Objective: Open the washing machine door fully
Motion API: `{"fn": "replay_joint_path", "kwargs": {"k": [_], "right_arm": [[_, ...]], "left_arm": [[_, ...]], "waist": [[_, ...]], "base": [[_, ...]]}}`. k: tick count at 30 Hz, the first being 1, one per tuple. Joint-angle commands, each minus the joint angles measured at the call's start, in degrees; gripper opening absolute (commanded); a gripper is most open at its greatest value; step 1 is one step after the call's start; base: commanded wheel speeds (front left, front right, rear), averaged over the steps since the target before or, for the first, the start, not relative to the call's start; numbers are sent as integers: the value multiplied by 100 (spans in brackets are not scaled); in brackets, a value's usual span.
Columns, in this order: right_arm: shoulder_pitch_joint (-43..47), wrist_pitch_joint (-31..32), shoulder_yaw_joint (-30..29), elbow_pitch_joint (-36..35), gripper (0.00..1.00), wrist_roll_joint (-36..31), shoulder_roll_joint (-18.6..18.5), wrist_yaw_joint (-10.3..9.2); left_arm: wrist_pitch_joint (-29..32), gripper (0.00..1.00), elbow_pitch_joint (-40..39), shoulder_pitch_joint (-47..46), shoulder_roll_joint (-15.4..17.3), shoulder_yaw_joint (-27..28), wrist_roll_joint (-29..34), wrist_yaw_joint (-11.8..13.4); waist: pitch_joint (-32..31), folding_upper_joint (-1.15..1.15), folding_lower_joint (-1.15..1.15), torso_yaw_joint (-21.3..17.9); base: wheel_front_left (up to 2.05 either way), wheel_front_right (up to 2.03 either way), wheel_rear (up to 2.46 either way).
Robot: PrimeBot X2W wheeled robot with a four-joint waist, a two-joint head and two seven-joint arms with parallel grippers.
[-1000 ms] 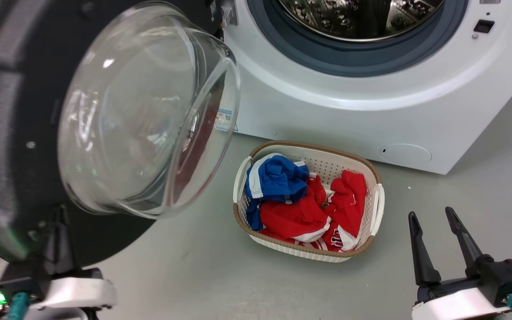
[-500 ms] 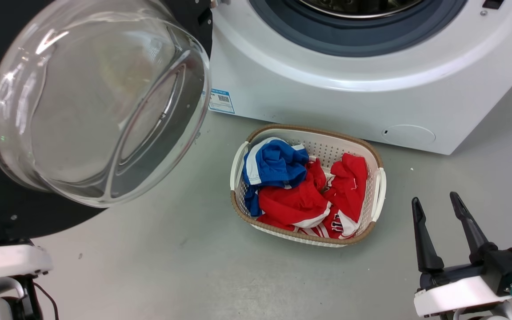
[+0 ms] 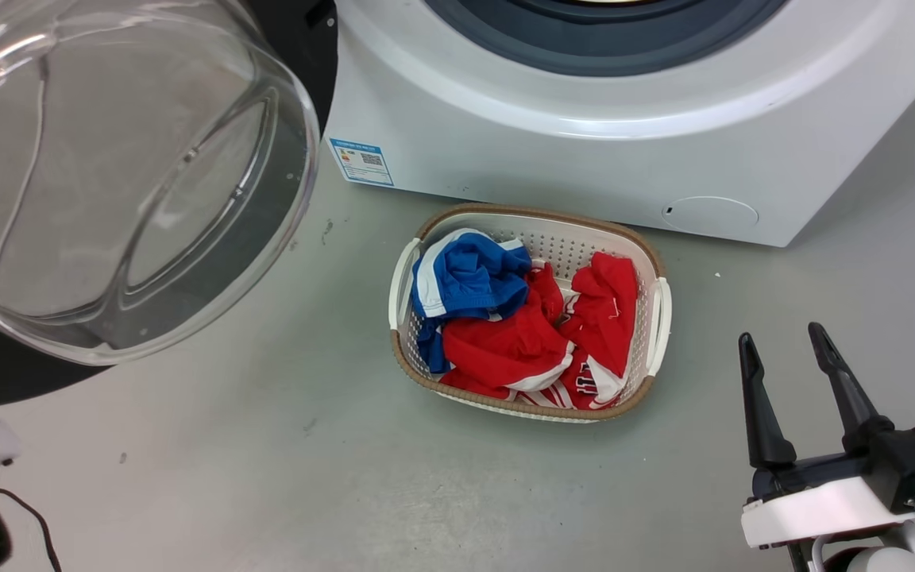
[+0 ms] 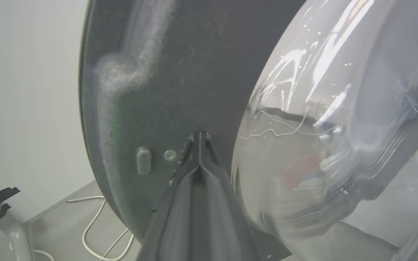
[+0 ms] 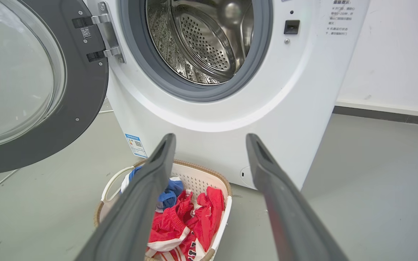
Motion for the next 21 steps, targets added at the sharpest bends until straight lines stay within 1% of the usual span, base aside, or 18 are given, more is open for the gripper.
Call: {"fn": "replay_joint_path", "kwargs": {"k": [1,5,10,16,21], "right_arm": [[-85,-10,-7,-20,100,-13,13,-1],[-73,-10,-28,-45,100,-12,13,-1],[-77,-10,-12,-22,100,3,13,-1],[-83,-10,-5,11,100,44,14,-1],[-7,-10,3,42,100,107,14,-1]], "left_arm": [[15,0,25,-82,47,38,-16,-2],[15,0,363,-333,203,194,-13,-85],[15,0,830,-584,317,288,59,-168],[15,0,1077,-669,331,394,182,-228],[14,0,1034,-562,271,416,322,-288]], "waist": [[10,0,0,-14],[38,0,0,-51],[31,0,0,-89],[-24,0,0,-117],[-158,0,0,-114]], "base": [[0,0,0],[0,0,0],[0,0,0],[0,0,0],[0,0,0]]}}
